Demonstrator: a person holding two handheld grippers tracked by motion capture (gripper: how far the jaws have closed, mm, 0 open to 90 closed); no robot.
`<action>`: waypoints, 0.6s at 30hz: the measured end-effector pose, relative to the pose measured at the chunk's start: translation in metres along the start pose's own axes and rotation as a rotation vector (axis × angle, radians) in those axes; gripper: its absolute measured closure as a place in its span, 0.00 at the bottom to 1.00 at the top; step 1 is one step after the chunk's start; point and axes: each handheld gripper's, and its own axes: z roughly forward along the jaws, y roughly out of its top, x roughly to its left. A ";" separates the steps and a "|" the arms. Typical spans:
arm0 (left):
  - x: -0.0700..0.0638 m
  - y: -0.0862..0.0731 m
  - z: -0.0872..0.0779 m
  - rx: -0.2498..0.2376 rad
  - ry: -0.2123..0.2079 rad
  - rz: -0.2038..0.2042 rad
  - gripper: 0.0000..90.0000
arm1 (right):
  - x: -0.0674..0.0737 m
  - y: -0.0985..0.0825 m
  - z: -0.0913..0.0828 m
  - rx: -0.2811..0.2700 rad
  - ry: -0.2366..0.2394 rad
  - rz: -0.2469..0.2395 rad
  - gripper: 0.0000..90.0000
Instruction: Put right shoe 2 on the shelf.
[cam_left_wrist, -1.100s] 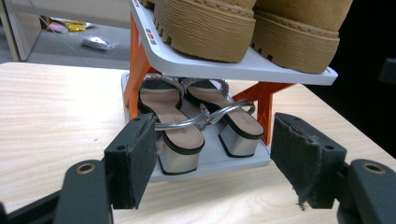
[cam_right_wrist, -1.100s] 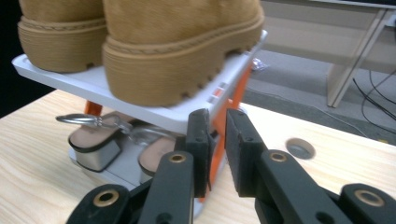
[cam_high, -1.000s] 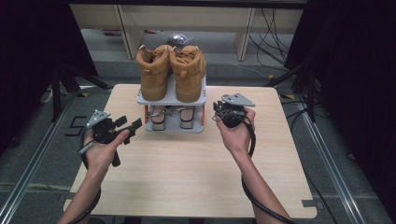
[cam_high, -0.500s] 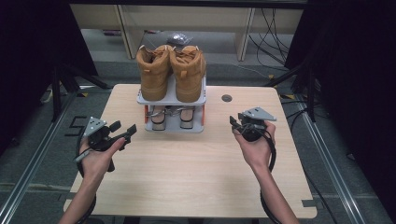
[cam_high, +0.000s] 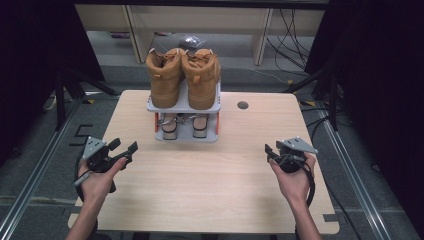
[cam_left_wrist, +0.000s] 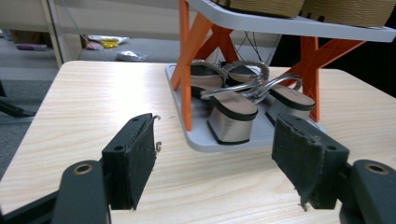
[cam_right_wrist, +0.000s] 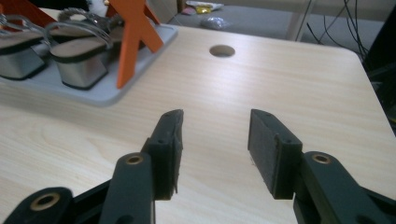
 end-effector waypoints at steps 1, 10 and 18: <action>0.001 -0.003 -0.001 0.003 0.005 0.002 0.33 | 0.002 -0.003 -0.002 0.019 -0.009 0.039 0.61; 0.006 -0.024 -0.002 0.008 0.023 0.003 0.33 | -0.007 -0.041 0.000 0.036 -0.029 0.072 0.59; 0.006 -0.034 -0.001 -0.022 0.023 0.001 0.32 | -0.006 -0.056 0.003 0.014 -0.023 0.089 0.56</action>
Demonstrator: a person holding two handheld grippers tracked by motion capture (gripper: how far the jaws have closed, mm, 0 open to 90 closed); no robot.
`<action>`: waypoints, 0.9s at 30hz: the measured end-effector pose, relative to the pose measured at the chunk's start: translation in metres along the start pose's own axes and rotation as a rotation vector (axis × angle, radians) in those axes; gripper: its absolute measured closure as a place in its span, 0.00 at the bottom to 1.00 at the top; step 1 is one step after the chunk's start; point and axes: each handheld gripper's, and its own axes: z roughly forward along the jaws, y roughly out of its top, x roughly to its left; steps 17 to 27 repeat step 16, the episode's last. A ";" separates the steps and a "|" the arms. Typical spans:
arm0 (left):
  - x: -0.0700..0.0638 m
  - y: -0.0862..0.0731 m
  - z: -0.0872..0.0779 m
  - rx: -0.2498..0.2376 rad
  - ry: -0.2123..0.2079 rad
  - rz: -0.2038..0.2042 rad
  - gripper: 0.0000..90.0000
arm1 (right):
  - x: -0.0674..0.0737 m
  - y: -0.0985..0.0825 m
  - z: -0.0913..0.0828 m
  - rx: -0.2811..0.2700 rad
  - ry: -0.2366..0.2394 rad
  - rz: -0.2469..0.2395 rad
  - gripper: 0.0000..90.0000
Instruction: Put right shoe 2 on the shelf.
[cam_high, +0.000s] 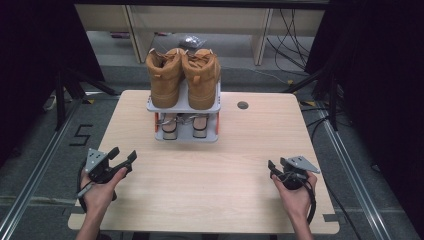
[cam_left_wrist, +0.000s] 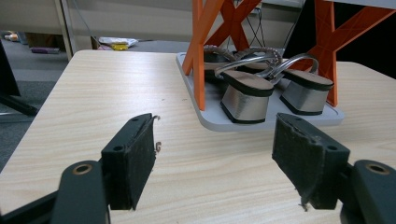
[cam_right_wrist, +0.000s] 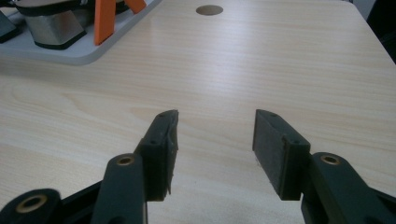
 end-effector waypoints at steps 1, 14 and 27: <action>0.000 -0.001 0.000 -0.006 0.001 -0.007 0.32 | 0.000 0.000 0.000 -0.005 -0.001 0.000 0.55; -0.004 -0.009 0.000 -0.014 0.001 -0.012 0.32 | 0.001 0.000 0.002 -0.021 0.011 -0.017 0.54; -0.005 -0.009 0.000 -0.020 0.000 -0.011 0.32 | 0.002 -0.001 0.001 -0.017 0.004 0.003 0.54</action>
